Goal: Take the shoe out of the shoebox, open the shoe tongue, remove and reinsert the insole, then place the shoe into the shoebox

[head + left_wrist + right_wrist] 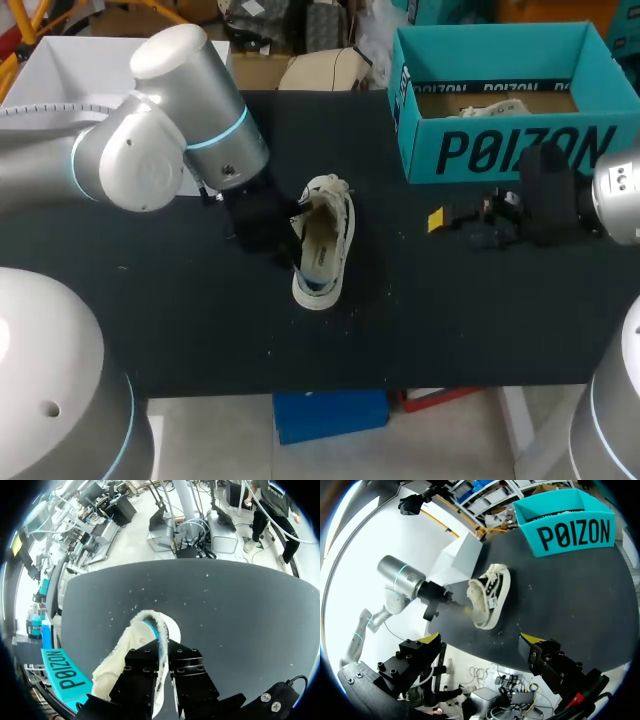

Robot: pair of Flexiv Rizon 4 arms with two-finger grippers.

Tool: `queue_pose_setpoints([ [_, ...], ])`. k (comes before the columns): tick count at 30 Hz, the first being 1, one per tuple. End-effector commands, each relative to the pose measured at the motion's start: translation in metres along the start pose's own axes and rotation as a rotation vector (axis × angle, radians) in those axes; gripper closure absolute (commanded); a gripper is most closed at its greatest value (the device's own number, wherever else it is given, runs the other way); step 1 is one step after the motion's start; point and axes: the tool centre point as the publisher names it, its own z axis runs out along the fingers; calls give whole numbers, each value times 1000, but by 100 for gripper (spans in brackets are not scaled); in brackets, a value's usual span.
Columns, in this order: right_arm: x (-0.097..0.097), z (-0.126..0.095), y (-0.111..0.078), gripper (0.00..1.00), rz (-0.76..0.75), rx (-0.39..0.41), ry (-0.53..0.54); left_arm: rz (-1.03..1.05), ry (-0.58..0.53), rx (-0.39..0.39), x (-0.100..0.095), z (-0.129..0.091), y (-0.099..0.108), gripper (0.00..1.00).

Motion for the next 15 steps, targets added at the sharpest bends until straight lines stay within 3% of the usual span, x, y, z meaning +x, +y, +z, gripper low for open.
queue_pose_setpoints([
  [1,0,0,0,0,1,0,-1,-1,6,16,-6,10,7,92],
  [4,0,0,0,0,1,0,-1,2,17,34,-8,15,7,100],
  [9,0,0,0,0,1,0,-1,-1,27,61,-6,19,1,100],
  [15,0,0,0,0,1,0,-1,0,-8,61,-4,-3,-4,100],
])
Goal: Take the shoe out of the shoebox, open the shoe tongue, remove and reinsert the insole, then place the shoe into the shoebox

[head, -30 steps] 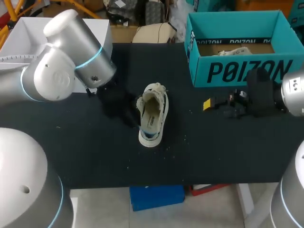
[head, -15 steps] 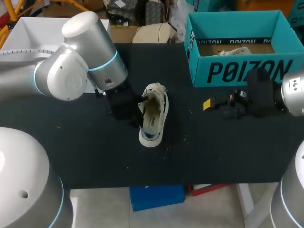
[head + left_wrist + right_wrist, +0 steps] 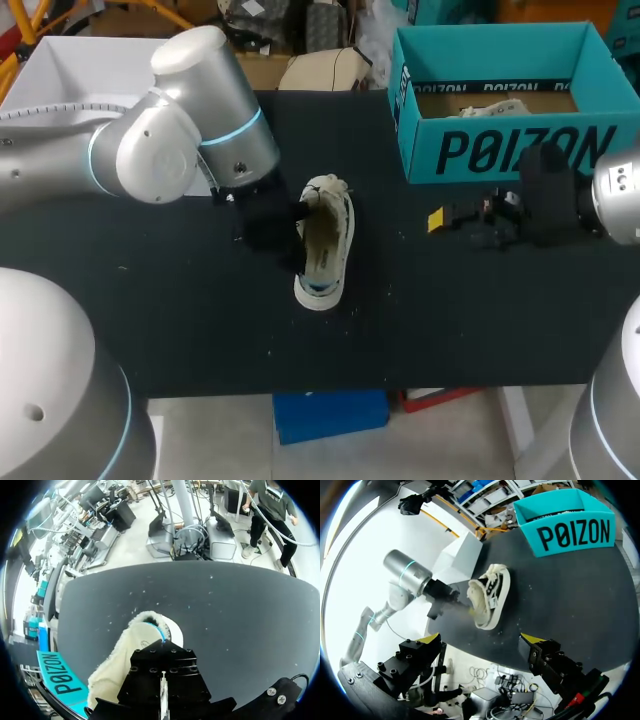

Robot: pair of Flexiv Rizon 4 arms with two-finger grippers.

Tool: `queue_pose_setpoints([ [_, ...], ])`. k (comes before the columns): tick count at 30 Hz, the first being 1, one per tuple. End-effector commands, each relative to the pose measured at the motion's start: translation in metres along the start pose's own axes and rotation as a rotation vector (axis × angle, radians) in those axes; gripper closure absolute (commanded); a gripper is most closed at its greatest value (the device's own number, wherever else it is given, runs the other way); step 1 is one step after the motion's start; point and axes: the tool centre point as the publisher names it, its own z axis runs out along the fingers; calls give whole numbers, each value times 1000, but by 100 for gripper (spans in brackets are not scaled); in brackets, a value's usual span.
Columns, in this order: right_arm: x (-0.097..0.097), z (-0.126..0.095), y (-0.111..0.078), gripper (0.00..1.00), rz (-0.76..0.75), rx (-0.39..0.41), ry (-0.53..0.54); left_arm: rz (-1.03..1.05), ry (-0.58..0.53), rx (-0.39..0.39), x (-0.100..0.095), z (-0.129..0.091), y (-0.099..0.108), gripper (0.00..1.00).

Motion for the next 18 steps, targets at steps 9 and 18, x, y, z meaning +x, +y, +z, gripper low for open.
queue_pose_setpoints([
  [9,0,0,0,0,1,0,0,38,-40,-21,-6,-30,-11,94],
  [18,0,0,0,0,1,0,0,52,70,-84,-15,-9,0,100],
])
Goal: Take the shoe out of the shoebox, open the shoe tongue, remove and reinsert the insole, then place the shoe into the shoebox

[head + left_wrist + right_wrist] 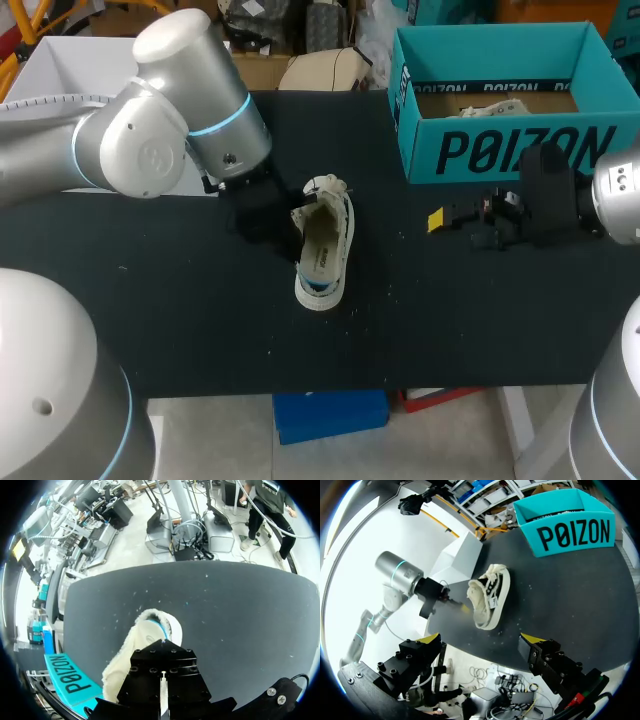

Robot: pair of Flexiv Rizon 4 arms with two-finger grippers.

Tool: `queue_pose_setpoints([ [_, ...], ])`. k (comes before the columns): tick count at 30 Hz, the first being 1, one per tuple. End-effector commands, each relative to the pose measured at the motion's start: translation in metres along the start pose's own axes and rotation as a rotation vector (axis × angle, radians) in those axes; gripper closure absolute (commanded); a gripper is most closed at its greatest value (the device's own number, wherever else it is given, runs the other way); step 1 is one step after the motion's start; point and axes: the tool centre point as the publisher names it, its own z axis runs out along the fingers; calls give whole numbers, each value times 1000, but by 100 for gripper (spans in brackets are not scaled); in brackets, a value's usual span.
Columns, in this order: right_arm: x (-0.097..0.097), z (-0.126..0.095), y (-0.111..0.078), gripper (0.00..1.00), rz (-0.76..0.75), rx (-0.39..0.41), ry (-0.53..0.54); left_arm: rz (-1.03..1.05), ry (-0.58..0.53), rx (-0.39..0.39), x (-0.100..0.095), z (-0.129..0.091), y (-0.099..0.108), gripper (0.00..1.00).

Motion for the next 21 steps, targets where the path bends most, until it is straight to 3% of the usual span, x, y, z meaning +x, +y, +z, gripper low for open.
queue_pose_setpoints([
  [1,0,0,0,0,1,0,-1,-1,64,-14,-15,15,4,100],
  [11,0,0,0,0,1,0,-1,8,112,-12,-16,34,11,100],
  [21,0,0,0,0,1,0,-1,-34,116,39,-4,57,15,100],
])
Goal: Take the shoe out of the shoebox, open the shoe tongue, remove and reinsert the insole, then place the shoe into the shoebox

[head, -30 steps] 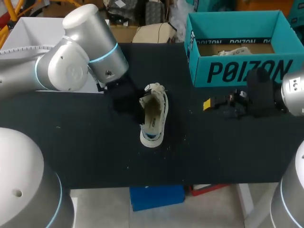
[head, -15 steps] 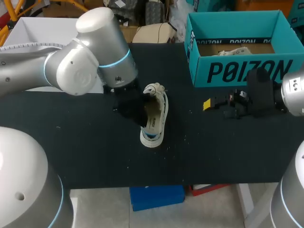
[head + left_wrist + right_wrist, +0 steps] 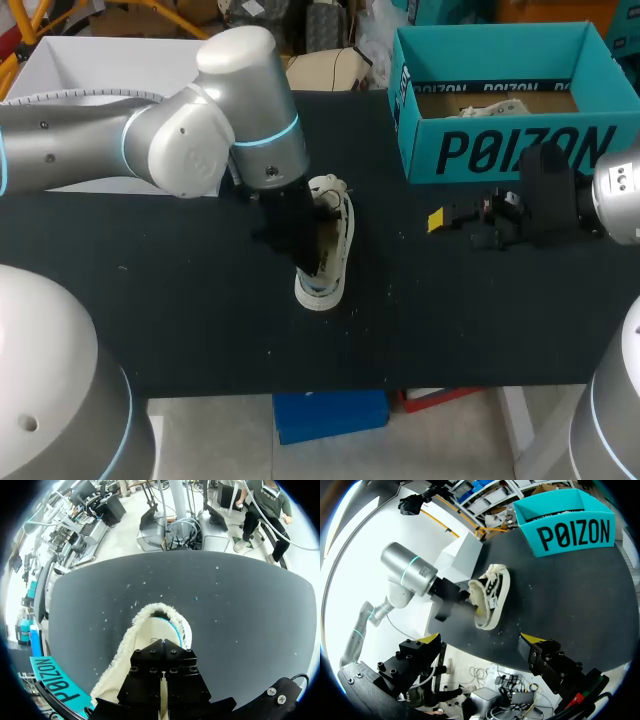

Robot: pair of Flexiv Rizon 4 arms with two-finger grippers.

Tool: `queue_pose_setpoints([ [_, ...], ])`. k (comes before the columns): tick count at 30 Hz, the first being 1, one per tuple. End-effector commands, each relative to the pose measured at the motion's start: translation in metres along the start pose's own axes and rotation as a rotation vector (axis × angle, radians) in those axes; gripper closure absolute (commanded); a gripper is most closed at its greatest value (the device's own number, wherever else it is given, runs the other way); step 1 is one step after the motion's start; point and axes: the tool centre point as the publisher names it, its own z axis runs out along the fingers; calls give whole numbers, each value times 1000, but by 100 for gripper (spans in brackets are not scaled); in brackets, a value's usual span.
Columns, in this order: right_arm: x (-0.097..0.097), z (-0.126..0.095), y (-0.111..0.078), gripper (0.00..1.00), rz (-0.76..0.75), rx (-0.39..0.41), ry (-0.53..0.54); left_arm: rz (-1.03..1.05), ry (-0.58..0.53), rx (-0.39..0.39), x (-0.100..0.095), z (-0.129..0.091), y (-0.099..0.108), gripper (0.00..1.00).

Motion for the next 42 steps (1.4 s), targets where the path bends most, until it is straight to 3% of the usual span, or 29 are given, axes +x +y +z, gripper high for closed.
queue_pose_setpoints([
  [1,0,0,0,0,0,0,0,-10,-2,20,0,16,6,100],
  [7,0,0,0,0,0,0,0,-19,12,35,1,25,10,100],
  [11,0,0,0,0,0,0,0,-8,21,20,-2,16,9,100],
  [15,0,0,0,0,0,0,0,6,15,-8,-2,-5,4,100],
  [23,0,0,0,0,0,0,0,-39,-140,-41,5,-59,-6,100],
  [26,0,0,0,0,0,0,0,-145,-315,-68,14,-82,-1,100],
  [32,0,0,0,0,0,0,0,-288,-496,-149,31,-110,20,100],
  [42,0,0,0,0,0,0,0,-393,-493,-226,25,-119,74,100],
])
